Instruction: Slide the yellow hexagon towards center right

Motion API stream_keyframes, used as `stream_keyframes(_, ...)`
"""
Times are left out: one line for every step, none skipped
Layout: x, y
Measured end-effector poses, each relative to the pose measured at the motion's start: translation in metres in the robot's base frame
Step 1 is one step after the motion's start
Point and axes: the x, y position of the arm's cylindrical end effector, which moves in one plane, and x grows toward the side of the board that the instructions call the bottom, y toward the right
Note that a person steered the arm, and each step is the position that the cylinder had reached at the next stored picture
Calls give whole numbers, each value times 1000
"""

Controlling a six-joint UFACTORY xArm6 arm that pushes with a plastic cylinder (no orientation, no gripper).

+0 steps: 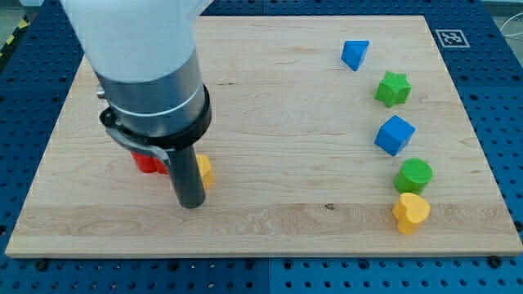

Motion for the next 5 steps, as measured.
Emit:
stream_keyframes(-4,0)
stream_keyframes(-28,17)
stream_keyframes(-69,42)
stream_keyframes(-87,25)
stream_keyframes(-107,-18)
